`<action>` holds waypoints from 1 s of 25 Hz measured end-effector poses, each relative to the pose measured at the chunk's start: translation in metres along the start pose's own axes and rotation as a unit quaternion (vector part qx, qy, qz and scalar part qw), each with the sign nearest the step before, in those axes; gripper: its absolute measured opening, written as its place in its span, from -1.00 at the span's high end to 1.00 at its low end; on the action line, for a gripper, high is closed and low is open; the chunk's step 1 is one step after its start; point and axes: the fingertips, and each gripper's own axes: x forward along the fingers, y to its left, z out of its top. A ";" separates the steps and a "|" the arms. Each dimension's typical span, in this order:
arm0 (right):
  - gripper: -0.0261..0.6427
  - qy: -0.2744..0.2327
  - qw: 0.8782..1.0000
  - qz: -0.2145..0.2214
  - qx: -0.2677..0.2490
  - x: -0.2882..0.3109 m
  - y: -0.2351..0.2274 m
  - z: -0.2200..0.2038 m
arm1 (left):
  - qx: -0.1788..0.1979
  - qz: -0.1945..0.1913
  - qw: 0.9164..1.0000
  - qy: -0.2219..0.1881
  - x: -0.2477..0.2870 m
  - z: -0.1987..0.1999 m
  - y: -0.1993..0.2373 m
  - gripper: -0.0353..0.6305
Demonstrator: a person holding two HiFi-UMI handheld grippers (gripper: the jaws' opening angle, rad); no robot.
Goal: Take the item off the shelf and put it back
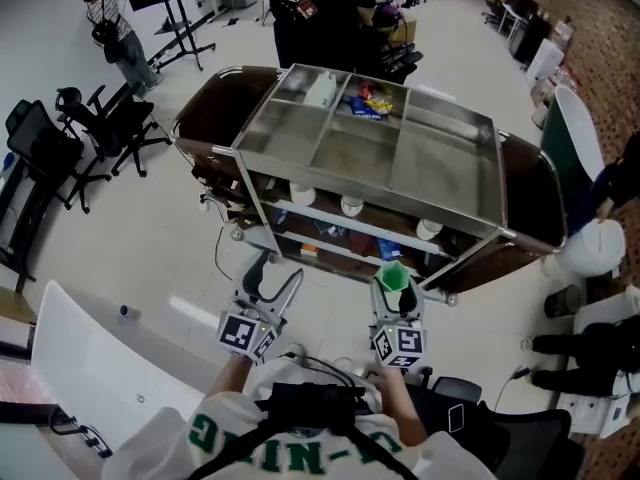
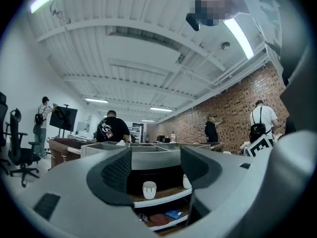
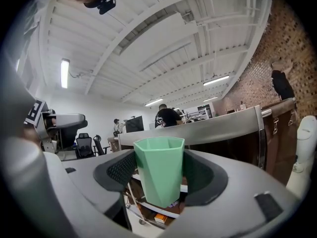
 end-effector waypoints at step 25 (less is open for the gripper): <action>-0.03 0.062 0.998 -0.024 -0.012 0.152 -0.094 -0.108 | -0.004 0.054 0.998 0.039 0.007 0.006 0.009 0.01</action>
